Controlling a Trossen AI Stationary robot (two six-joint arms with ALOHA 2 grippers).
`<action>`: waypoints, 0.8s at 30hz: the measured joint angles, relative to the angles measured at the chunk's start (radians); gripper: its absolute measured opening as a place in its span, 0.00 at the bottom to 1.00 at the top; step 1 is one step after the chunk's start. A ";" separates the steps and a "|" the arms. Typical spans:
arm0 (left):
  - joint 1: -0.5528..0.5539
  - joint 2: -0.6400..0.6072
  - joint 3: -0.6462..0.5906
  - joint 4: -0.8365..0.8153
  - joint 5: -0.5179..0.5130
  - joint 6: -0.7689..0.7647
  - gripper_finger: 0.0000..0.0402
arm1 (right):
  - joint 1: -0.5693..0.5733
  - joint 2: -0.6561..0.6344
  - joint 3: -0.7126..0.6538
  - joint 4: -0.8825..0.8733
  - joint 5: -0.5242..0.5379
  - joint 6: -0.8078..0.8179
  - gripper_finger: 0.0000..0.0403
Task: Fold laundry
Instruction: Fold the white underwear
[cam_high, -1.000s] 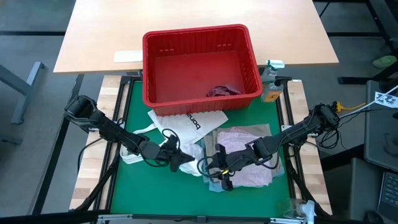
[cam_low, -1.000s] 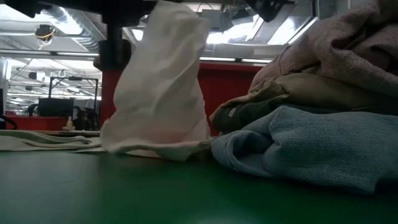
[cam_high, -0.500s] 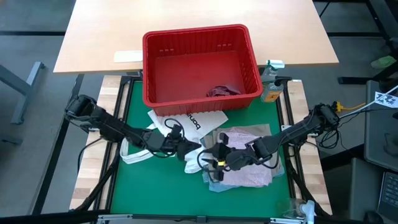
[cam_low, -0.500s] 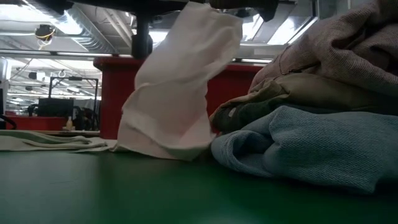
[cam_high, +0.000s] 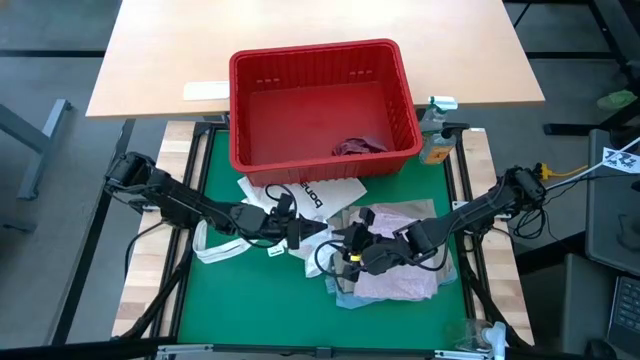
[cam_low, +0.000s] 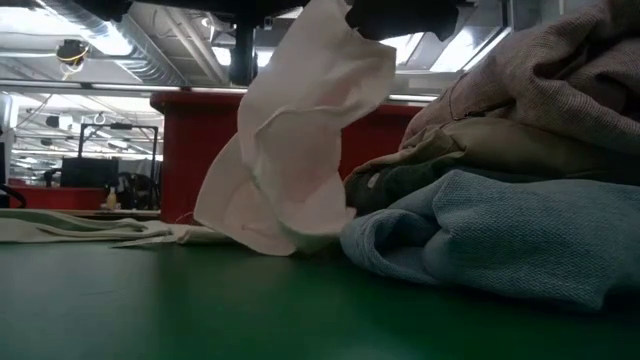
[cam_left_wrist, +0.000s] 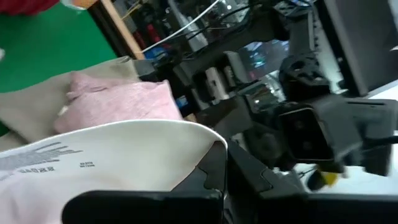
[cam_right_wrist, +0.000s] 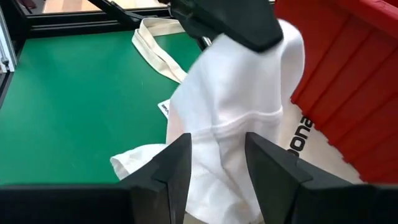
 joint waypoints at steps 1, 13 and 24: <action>0.000 0.000 0.000 0.009 0.001 0.000 0.00 | 0.000 0.000 0.000 0.000 0.000 -0.002 0.38; 0.000 0.000 0.000 0.055 0.002 -0.024 0.00 | 0.000 0.000 0.000 -0.042 0.046 -0.004 0.38; 0.000 0.000 0.000 0.064 0.054 -0.019 0.00 | 0.000 0.000 0.000 -0.054 0.116 -0.004 0.34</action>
